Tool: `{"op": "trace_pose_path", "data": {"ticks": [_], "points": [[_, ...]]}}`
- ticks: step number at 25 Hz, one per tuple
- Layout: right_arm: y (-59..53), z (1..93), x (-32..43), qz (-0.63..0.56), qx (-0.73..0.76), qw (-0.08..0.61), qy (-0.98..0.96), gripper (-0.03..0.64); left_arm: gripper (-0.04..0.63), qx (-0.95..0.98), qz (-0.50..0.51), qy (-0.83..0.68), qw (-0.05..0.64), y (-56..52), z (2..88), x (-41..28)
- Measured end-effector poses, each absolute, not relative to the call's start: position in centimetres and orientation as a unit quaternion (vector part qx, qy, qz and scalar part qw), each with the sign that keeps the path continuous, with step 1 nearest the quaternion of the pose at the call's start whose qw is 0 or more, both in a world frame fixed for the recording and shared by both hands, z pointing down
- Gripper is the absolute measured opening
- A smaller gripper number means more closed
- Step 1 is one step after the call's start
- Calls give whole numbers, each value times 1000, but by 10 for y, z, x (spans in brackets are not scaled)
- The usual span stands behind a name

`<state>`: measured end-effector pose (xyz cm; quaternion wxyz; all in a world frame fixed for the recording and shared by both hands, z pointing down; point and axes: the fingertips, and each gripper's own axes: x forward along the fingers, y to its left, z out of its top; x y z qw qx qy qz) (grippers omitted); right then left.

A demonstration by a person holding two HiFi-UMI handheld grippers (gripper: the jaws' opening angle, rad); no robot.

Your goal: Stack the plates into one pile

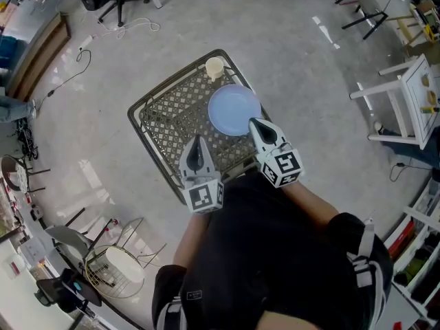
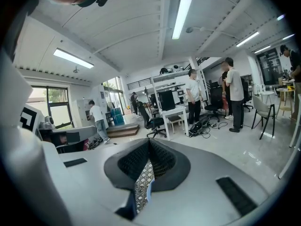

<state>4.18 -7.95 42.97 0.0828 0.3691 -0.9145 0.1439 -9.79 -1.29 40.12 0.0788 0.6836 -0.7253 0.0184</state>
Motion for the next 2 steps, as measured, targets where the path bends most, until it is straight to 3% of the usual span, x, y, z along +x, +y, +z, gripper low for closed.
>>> {"op": "trace_pose_path", "data": {"ticks": [2], "points": [[-78, 429, 42, 144, 369, 82, -915, 9, 15, 683, 17, -726, 79, -12, 401, -98]]}}
